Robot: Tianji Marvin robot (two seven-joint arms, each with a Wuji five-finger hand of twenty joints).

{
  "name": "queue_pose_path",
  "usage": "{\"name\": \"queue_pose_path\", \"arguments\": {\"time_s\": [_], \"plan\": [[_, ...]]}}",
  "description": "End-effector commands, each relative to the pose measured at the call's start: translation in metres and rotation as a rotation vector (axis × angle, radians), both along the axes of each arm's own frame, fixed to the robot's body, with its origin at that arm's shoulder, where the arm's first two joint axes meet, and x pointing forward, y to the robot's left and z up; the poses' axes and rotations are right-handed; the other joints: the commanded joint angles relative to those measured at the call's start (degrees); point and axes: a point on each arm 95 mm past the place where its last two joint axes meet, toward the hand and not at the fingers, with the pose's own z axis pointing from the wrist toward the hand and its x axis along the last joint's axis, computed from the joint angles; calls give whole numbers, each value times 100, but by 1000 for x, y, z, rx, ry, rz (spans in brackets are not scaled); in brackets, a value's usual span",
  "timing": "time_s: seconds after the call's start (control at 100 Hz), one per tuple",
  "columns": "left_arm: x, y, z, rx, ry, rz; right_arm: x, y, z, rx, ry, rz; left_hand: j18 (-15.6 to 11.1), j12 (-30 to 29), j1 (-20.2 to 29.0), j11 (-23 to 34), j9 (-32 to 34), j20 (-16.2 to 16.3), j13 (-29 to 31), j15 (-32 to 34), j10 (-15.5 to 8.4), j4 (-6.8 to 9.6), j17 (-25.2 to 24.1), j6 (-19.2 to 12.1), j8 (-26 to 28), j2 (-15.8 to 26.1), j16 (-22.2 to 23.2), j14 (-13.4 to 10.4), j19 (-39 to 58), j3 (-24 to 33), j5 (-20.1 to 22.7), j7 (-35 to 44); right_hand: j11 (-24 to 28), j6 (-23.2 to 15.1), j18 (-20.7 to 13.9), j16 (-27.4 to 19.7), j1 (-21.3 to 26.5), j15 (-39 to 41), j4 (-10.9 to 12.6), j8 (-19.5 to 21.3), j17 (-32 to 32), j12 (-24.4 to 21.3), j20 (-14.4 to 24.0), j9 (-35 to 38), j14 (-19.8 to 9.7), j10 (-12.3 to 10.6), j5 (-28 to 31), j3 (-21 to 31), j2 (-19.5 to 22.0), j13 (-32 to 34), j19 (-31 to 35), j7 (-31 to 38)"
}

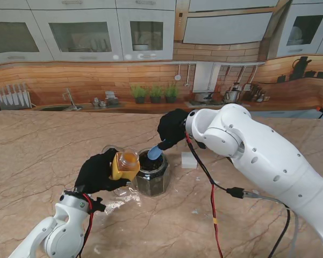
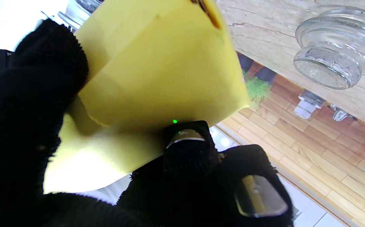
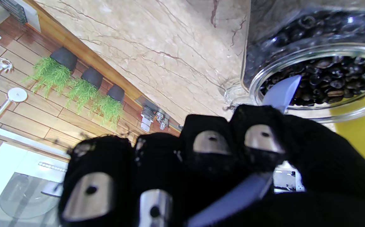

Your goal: Portion coffee beans from the glass jar into the coffee jar

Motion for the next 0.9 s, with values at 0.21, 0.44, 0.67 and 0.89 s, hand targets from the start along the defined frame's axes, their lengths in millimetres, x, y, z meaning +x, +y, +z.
{"name": "queue_pose_path", "arguments": {"time_s": [0.21,0.44,0.67,0.89], "plan": [[-3,-1,-2,-9,3,1,1,9,-1,-45,-34,12,-685,415,1163,558,840,-28,-28,-228,-567,946,-127,-1489,394,1029,16,369,1088,1548,635,1298,264,-361,-360,45,11,308,212,96,189,60,32,410,-691,214,154,250,119,8,1353,111],[-3,-1,-3,-10,5,2,2,13,-12,-86,-45,11,-689,411,1160,555,829,-27,-29,-226,-574,946,-127,-1500,399,1032,16,366,1086,1549,625,1301,256,-409,-417,48,-27,296,215,111,192,63,24,410,-754,169,151,245,142,12,1344,98],[-3,-2,-3,-11,4,4,3,17,-25,-69,-9,1,-694,414,1168,561,833,-27,-30,-227,-565,950,-127,-1486,399,1029,14,375,1086,1551,623,1302,258,-404,-445,53,-24,296,219,119,193,66,24,410,-761,174,152,251,147,11,1346,97],[-3,-1,-3,-10,2,6,4,18,-38,15,77,-76,-688,410,1159,562,834,-26,-29,-229,-574,948,-127,-1492,395,1030,13,376,1088,1547,621,1295,260,-401,-445,53,-28,294,214,121,192,67,23,410,-738,169,154,243,148,12,1346,100]]}}
